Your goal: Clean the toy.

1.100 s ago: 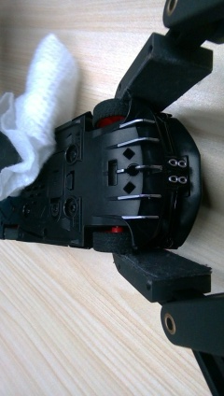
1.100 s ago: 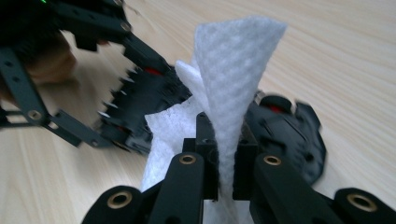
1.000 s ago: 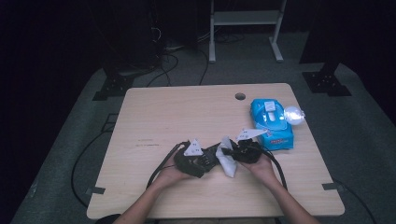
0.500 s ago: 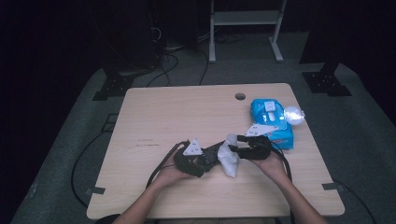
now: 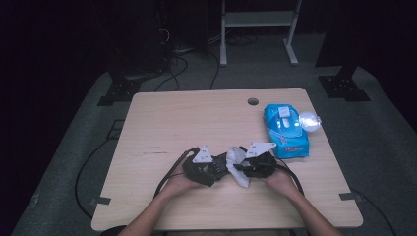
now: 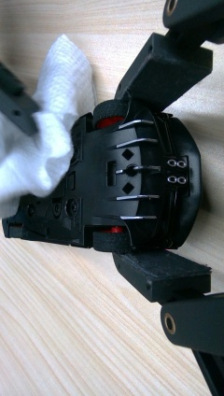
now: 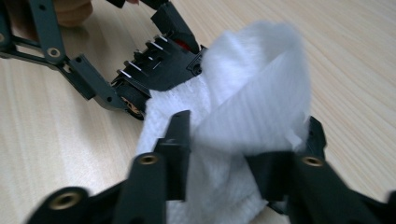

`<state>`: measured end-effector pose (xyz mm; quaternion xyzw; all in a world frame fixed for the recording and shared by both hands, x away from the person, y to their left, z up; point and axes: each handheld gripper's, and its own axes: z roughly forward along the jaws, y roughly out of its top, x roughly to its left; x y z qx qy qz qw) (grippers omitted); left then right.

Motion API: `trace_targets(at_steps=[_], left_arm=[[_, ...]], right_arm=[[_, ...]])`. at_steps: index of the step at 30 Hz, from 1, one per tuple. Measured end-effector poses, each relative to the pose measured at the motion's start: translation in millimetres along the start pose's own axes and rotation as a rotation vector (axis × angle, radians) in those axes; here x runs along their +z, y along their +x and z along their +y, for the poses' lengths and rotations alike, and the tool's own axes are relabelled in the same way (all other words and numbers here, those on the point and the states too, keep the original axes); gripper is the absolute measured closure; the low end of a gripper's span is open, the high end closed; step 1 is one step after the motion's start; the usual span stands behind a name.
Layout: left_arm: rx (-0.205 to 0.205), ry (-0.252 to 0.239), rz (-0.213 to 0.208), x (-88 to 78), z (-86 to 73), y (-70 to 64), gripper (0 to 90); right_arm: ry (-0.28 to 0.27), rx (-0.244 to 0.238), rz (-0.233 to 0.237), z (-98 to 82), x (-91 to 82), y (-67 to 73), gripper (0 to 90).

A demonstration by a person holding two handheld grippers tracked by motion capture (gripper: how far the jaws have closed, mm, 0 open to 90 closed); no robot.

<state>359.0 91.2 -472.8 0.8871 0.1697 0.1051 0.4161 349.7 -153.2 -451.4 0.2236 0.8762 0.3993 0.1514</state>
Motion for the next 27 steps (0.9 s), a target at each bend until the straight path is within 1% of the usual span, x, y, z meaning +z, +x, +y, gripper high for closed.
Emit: trace_targets(at_steps=[2, 4, 5, 6, 7, 9, 10, 11, 12, 15, 16, 17, 18, 20, 22, 23, 24, 25, 26, 27], left_arm=[[0.000, 0.003, 0.001, -0.2, -0.5, 1.0, 24.2], [0.003, 0.004, 0.004, -0.8, -0.7, 2.0, 24.2], [0.012, 0.009, 0.005, -1.5, -0.8, 2.7, 24.2], [0.012, 0.009, 0.005, -1.5, -0.8, 2.7, 24.2], [0.013, 0.008, 0.005, -1.5, -0.9, 2.9, 24.2], [0.013, 0.007, 0.002, -1.6, -0.9, 3.5, 24.2], [0.013, 0.007, 0.000, -1.7, -1.0, 3.9, 24.2], [0.011, 0.006, -0.001, -1.7, -1.1, 4.2, 24.2], [0.003, -0.001, -0.002, -1.4, -1.2, 4.0, 24.2], [0.005, -0.005, -0.011, -0.9, -0.5, 3.8, 24.2], [0.015, -0.002, -0.007, -0.4, -0.1, 2.8, 24.2], [0.018, -0.002, -0.005, 0.0, 0.1, 1.8, 24.2], [0.019, -0.001, -0.005, -0.1, 0.1, 1.8, 24.2], [0.019, -0.001, -0.007, 0.1, -0.2, 2.5, 24.2], [0.016, -0.003, -0.008, -0.4, 0.0, 2.4, 24.2], [0.014, -0.005, -0.009, -0.3, -0.1, 2.4, 24.2], [0.014, -0.005, -0.009, -0.3, -0.1, 2.4, 24.2], [0.014, -0.004, -0.010, -0.5, 0.1, 2.8, 24.2], [0.014, -0.004, -0.010, -0.5, 0.1, 2.8, 24.2], [0.015, -0.003, -0.011, -0.5, 0.2, 2.9, 24.2]], right_arm=[[-0.006, 0.006, 0.015, 0.8, 3.0, -0.4, 58.0], [-0.013, 0.011, 0.018, 0.9, 4.3, -1.2, 58.6], [-0.018, 0.026, 0.030, 0.2, 5.1, -2.3, 61.6], [-0.018, 0.026, 0.030, 0.2, 5.1, -2.3, 61.6], [-0.022, 0.031, 0.043, -0.4, 5.5, -3.3, 62.4], [-0.031, 0.061, 0.061, -1.4, 6.4, -6.1, 62.5], [-0.031, 0.061, 0.061, -1.4, 6.4, -6.1, 62.5], [-0.033, 0.072, 0.067, -0.5, 7.0, -6.8, 62.4], [-0.033, 0.072, 0.067, -0.5, 7.0, -6.8, 62.4], [-0.041, 0.088, 0.078, 2.9, 9.5, -6.7, 63.7], [-0.040, 0.094, 0.083, 4.2, 11.5, -6.2, 64.4], [-0.052, 0.095, 0.080, 6.9, 15.0, -4.7, 68.8], [-0.052, 0.095, 0.080, 6.9, 15.0, -4.7, 68.8], [-0.056, 0.095, 0.074, 9.1, 16.8, -2.8, 76.5], [-0.050, 0.082, 0.050, 9.5, 16.4, -3.0, 83.3], [-0.039, 0.104, 0.028, 7.4, 14.9, -7.4, 84.7], [-0.039, 0.104, 0.028, 7.4, 14.9, -7.4, 84.7], [-0.033, 0.146, 0.026, 3.8, 12.2, -11.7, 85.1], [-0.033, 0.146, 0.026, 3.8, 12.2, -11.7, 85.1], [-0.035, 0.156, 0.032, 2.2, 11.2, -12.4, 85.1]])
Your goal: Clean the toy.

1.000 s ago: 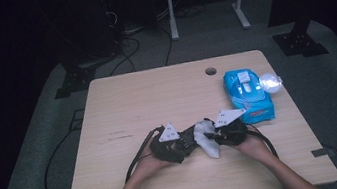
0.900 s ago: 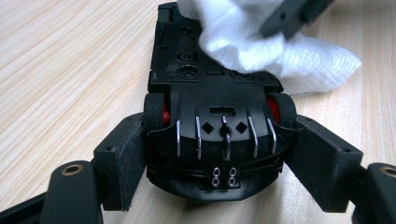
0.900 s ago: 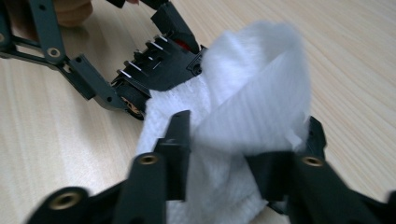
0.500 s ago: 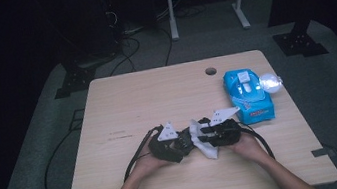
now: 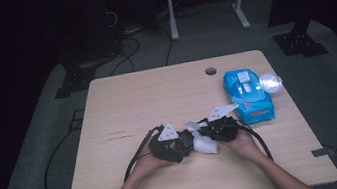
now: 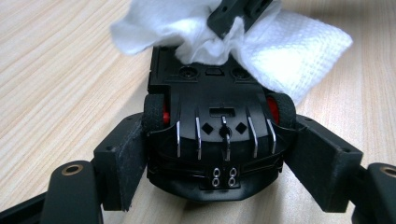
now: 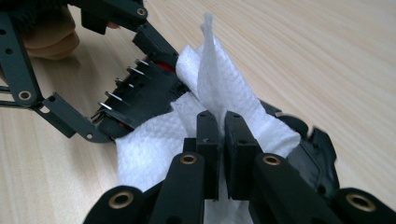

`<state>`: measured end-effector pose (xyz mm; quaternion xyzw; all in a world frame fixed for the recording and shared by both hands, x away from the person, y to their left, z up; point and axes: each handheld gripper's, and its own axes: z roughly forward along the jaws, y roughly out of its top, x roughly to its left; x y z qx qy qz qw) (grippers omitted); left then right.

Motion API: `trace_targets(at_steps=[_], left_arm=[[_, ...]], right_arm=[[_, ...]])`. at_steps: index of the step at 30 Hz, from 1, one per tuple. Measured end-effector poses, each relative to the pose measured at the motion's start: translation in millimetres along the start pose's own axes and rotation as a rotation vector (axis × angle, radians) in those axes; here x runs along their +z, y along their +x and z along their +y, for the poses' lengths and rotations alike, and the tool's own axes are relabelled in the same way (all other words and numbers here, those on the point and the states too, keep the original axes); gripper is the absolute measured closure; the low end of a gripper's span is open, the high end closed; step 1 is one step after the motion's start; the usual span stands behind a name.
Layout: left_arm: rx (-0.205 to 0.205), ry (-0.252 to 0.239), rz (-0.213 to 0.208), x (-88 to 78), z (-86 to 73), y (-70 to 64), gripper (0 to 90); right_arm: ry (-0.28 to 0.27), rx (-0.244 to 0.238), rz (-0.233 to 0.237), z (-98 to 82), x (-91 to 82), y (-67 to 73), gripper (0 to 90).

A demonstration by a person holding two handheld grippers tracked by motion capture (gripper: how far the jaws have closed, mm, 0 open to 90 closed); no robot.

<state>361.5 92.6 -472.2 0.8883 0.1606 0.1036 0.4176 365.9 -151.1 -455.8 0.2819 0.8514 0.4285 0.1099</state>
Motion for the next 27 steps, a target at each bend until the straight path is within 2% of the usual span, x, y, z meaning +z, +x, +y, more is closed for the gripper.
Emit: trace_targets(at_steps=[2, 4, 5, 7, 8, 11, 13, 14, 17, 19, 21, 25, 27], left_arm=[[0.005, 0.008, -0.003, -0.4, 0.5, 1.2, 24.2], [0.000, 0.004, 0.000, 0.3, 0.9, 0.3, 24.2], [0.000, 0.004, 0.000, 0.3, 0.9, 0.3, 24.2], [0.007, 0.006, 0.001, 0.3, 1.2, 0.4, 24.2], [0.016, 0.008, 0.004, 0.5, 1.1, -0.1, 24.2], [0.019, 0.004, 0.008, 0.9, 0.4, -1.1, 24.2], [0.013, -0.001, 0.007, 0.5, 0.6, -0.9, 24.2], [0.013, -0.001, 0.007, 0.3, 0.5, -0.7, 24.2], [0.011, -0.005, 0.004, -0.4, 0.6, -0.2, 24.2], [0.010, -0.009, 0.002, -0.9, 1.1, 0.5, 24.2], [0.009, -0.019, 0.003, -1.2, 2.3, 0.1, 24.3], [0.007, -0.030, 0.017, -2.3, 3.7, -0.6, 24.9], [0.000, -0.027, 0.011, -2.6, 1.6, 1.6, 25.4]], right_arm=[[-0.002, -0.011, 0.011, -0.7, -0.7, 4.1, 85.1], [-0.008, -0.028, 0.049, 2.8, 2.6, 13.7, 85.2], [-0.008, -0.028, 0.049, 2.8, 2.6, 13.7, 85.2], [-0.027, -0.013, 0.106, 6.1, 6.5, 19.0, 85.3], [-0.040, 0.012, 0.172, 8.2, 11.0, 23.4, 85.3], [-0.038, 0.006, 0.184, 8.6, 13.4, 26.3, 85.2], [-0.037, 0.011, 0.177, 7.6, 11.5, 22.8, 85.3], [-0.037, 0.015, 0.163, 6.5, 9.3, 20.2, 85.3], [-0.011, 0.016, 0.083, 0.6, 0.9, 11.1, 85.4], [-0.010, 0.025, 0.077, -2.8, -2.4, 9.1, 85.4], [-0.015, 0.027, 0.087, -3.1, -2.9, 12.4, 85.5], [-0.042, 0.033, 0.164, 4.4, 4.9, 24.8, 85.5], [-0.039, 0.018, 0.169, 7.7, 9.0, 28.8, 85.4]])
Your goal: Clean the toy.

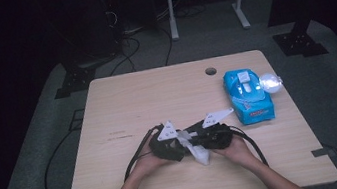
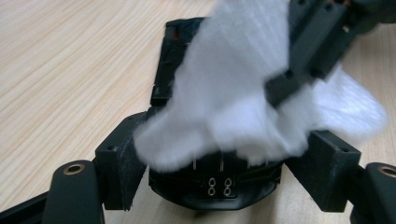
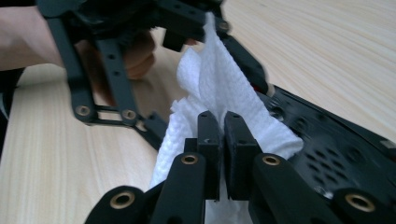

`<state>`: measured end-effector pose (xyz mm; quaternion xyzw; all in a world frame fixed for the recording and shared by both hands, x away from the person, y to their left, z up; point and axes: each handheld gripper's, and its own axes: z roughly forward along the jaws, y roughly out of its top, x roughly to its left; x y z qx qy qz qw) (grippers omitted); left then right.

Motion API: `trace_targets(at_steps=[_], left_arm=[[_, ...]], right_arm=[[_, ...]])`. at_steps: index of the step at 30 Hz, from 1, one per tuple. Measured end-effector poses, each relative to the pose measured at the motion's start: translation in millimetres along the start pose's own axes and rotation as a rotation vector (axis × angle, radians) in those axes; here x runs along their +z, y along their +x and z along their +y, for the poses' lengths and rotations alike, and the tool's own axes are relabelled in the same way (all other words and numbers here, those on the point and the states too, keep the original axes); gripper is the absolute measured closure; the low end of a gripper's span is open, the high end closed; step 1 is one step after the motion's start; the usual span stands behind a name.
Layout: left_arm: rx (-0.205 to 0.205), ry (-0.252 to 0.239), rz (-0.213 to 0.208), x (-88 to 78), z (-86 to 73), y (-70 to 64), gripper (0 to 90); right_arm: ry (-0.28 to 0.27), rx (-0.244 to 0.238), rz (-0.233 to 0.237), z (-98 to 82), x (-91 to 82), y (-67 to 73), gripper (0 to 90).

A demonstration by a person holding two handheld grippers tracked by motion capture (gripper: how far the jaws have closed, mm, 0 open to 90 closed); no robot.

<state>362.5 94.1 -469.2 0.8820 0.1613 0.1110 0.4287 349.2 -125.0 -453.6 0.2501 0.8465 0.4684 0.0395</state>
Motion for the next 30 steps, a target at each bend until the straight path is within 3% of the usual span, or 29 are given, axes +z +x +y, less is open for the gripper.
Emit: trace_targets(at_steps=[3, 8, 12, 18, 22, 26, 30], left_arm=[[0.002, -0.002, -0.001, 0.0, -0.6, 0.3, 25.5], [0.005, -0.001, 0.000, 0.3, -0.1, 0.4, 25.3], [-0.007, 0.001, 0.001, 1.0, 0.5, 0.8, 24.4], [-0.010, 0.021, 0.000, 1.9, -2.8, 0.8, 25.5], [0.005, 0.018, 0.002, 3.0, -1.9, 0.0, 26.1], [0.000, 0.015, 0.003, 2.8, -2.9, 0.8, 25.9], [-0.004, 0.016, 0.007, 1.3, -3.9, 0.2, 25.0]], right_arm=[[0.008, 0.009, -0.010, -1.0, -0.5, -5.4, 85.5], [0.016, 0.040, -0.088, -8.5, -12.2, -18.4, 85.5], [0.013, 0.059, -0.101, -12.6, -15.8, -19.6, 85.5], [0.019, 0.065, -0.109, -8.0, -12.9, -15.5, 85.5], [0.024, 0.042, -0.085, 1.4, 0.1, -8.3, 85.5], [0.029, 0.030, -0.093, 10.8, 13.5, -7.4, 85.6], [0.020, 0.065, -0.094, 8.7, 11.6, -12.0, 85.7]])
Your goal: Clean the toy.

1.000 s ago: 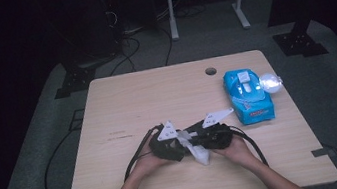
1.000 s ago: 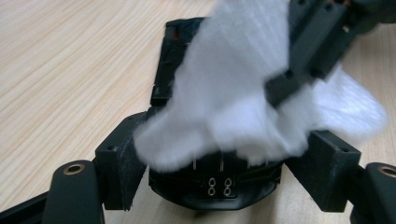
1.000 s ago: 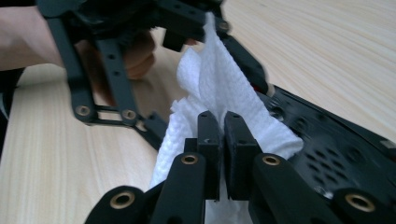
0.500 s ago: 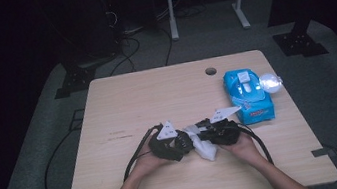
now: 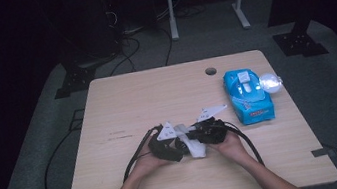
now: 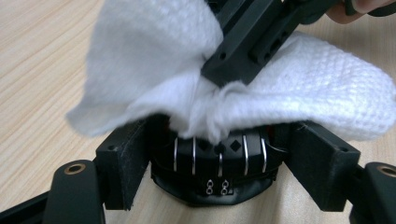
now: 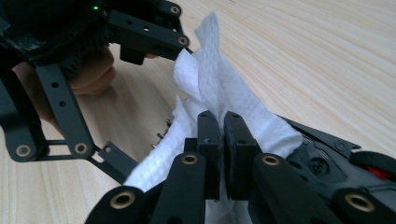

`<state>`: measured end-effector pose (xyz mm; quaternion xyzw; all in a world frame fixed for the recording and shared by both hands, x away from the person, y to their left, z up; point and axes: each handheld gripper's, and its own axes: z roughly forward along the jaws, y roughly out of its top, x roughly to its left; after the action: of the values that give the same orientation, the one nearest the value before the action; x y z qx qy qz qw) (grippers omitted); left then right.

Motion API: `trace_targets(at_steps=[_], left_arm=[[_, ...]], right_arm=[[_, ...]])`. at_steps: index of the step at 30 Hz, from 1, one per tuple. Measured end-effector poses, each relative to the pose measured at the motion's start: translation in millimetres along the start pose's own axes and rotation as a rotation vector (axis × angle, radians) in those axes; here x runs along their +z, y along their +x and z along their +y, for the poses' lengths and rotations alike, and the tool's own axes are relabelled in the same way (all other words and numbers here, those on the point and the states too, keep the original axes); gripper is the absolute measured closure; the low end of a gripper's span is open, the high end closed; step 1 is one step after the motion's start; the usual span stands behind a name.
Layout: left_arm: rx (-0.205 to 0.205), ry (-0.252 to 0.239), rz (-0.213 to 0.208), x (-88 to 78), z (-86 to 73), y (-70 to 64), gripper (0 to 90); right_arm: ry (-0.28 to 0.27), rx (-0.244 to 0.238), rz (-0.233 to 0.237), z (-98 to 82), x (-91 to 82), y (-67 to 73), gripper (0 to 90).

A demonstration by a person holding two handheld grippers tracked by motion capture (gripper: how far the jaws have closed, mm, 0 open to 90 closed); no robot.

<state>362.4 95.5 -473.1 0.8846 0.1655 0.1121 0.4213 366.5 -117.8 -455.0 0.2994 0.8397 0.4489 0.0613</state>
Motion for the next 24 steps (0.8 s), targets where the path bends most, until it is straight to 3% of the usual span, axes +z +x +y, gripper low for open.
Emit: trace_targets(at_steps=[3, 9, 15, 19, 21, 24], left_arm=[[-0.015, 0.008, -0.001, -0.5, -1.6, -0.1, 22.6], [0.008, 0.016, 0.000, -0.3, -2.2, -0.9, 25.3], [0.016, 0.009, 0.004, 0.6, -1.2, -2.0, 25.3], [0.014, 0.008, 0.000, 0.8, -2.0, -1.6, 25.3], [0.012, 0.005, 0.000, 1.0, -2.1, -1.5, 25.3], [0.022, 0.006, 0.000, 0.0, -1.1, -1.0, 25.3]], right_arm=[[-0.001, 0.003, -0.004, -1.1, -1.6, -0.3, 85.6], [0.004, 0.019, -0.018, 0.9, -2.0, 1.9, 85.7], [0.001, 0.006, 0.000, 10.8, 12.1, 7.8, 85.7], [0.006, 0.017, -0.044, 14.6, 11.7, -1.6, 85.7], [0.009, 0.011, -0.104, 13.4, 6.3, -10.0, 85.8], [0.008, 0.063, -0.124, 9.8, -1.9, -21.6, 85.7]])
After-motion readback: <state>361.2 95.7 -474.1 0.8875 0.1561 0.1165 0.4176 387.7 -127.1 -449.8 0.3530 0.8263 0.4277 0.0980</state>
